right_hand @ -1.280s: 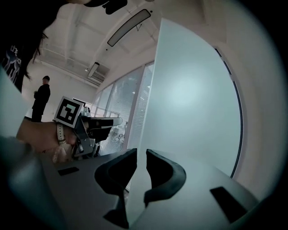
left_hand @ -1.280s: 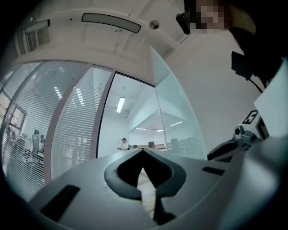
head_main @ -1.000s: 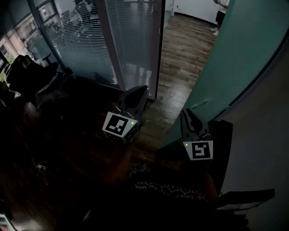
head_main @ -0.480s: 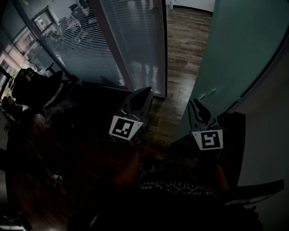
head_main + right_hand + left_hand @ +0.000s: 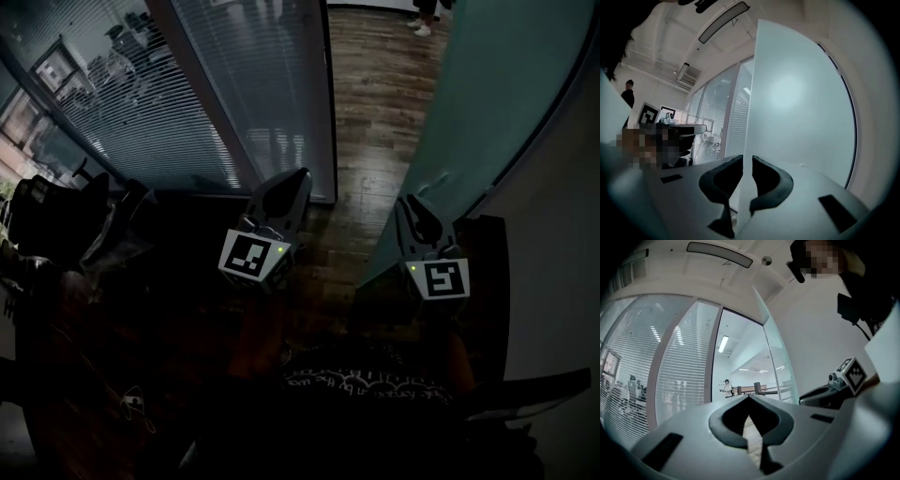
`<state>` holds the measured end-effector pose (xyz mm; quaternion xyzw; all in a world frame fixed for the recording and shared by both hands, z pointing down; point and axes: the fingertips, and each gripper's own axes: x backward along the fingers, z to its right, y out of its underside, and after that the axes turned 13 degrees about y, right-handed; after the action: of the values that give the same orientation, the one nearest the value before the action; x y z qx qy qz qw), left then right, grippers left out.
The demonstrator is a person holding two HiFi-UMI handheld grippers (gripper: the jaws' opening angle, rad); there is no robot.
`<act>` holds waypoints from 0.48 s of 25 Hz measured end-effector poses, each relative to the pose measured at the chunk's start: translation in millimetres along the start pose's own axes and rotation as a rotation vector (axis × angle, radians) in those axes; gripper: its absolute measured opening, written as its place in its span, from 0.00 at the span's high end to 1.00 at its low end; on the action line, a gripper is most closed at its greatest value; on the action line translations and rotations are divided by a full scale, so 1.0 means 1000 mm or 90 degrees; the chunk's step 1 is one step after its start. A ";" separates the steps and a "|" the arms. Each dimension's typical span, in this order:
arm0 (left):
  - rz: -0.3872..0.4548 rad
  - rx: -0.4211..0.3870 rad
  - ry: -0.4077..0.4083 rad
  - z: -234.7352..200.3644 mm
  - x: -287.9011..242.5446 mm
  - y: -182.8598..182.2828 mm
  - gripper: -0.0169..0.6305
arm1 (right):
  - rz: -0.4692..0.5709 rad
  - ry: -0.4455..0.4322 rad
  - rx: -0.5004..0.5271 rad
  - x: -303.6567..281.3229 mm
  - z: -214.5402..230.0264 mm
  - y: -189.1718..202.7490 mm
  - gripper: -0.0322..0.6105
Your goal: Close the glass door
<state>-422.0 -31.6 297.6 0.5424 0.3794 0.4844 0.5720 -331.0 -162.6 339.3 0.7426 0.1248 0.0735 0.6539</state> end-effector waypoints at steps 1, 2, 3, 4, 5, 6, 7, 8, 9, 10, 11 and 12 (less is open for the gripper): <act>0.001 -0.002 0.006 -0.006 0.000 0.001 0.97 | 0.001 0.007 -0.001 -0.004 -0.002 0.000 0.85; 0.001 -0.003 0.013 -0.011 0.001 0.002 0.97 | 0.002 0.013 -0.001 -0.008 -0.004 0.000 0.85; 0.000 -0.005 0.018 -0.017 0.001 0.003 0.97 | 0.004 0.019 -0.002 -0.013 -0.006 -0.001 0.85; 0.000 -0.006 0.024 -0.022 0.001 0.004 0.97 | 0.005 0.024 -0.003 -0.017 -0.008 -0.002 0.85; 0.000 -0.006 0.028 -0.028 0.002 0.005 0.97 | 0.006 0.030 -0.004 -0.022 -0.009 -0.003 0.85; 0.000 -0.006 0.032 -0.033 0.002 0.006 0.97 | 0.006 0.034 -0.004 -0.026 -0.011 -0.004 0.85; 0.000 -0.005 0.035 -0.038 0.002 0.007 0.97 | 0.007 0.038 -0.004 -0.031 -0.012 -0.005 0.85; 0.000 -0.003 0.037 -0.043 0.003 0.008 0.97 | 0.008 0.042 -0.003 -0.036 -0.013 -0.005 0.85; -0.001 -0.002 0.039 -0.047 0.003 0.009 0.97 | 0.009 0.045 -0.002 -0.041 -0.013 -0.006 0.85; -0.002 0.000 0.041 -0.051 0.004 0.010 0.97 | 0.008 0.048 -0.002 -0.045 -0.014 -0.007 0.85; -0.003 0.001 0.042 -0.055 0.005 0.011 0.97 | 0.007 0.051 -0.003 -0.050 -0.015 -0.007 0.85; -0.004 0.002 0.044 -0.058 0.006 0.012 0.97 | 0.006 0.054 -0.003 -0.054 -0.016 -0.008 0.85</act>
<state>-478.4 -12.0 303.2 0.5255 0.4014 0.5001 0.5592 -388.2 -161.8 336.7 0.7379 0.1484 0.1083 0.6495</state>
